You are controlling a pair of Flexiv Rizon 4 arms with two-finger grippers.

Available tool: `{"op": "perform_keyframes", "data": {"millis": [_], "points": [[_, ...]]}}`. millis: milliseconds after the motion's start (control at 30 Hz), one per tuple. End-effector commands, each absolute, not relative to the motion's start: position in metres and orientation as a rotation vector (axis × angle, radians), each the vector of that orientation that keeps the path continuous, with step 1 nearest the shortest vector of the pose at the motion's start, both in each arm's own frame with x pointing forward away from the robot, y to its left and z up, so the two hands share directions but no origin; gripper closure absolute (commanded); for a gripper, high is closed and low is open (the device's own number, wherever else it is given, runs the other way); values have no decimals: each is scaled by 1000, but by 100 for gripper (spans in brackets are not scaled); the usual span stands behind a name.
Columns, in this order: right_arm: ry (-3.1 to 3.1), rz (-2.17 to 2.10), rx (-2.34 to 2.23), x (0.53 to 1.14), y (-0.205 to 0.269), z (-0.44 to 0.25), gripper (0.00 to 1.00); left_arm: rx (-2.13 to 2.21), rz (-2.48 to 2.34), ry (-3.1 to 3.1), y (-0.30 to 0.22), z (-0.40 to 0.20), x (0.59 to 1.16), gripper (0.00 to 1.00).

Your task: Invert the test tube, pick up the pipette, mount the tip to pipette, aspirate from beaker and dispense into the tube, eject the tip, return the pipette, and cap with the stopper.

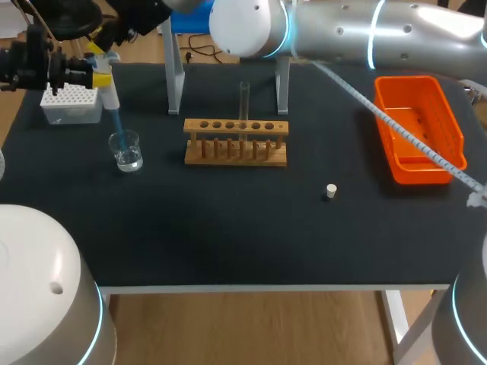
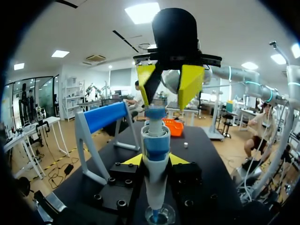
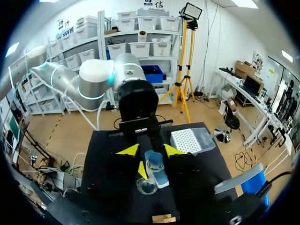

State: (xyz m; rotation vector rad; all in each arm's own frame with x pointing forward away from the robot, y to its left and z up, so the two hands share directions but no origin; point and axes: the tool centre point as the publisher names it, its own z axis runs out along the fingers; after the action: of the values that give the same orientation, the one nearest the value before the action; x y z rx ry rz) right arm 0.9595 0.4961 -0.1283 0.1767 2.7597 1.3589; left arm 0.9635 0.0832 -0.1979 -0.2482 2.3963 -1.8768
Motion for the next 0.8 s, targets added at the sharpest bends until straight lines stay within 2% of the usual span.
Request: {"op": "perform_keyframes", "data": {"millis": [33,333,800], "points": [[2743,1361,147,952,485,-116,0,-249,-1875,2399,83,-196,963,100],[2664,1369,46,947,447,-87,0,-249,-1875,2399,83,-196,963,100],[2621,1377,-115,929,337,-64,0,-249,-1875,2399,83,-196,963,100]]}}
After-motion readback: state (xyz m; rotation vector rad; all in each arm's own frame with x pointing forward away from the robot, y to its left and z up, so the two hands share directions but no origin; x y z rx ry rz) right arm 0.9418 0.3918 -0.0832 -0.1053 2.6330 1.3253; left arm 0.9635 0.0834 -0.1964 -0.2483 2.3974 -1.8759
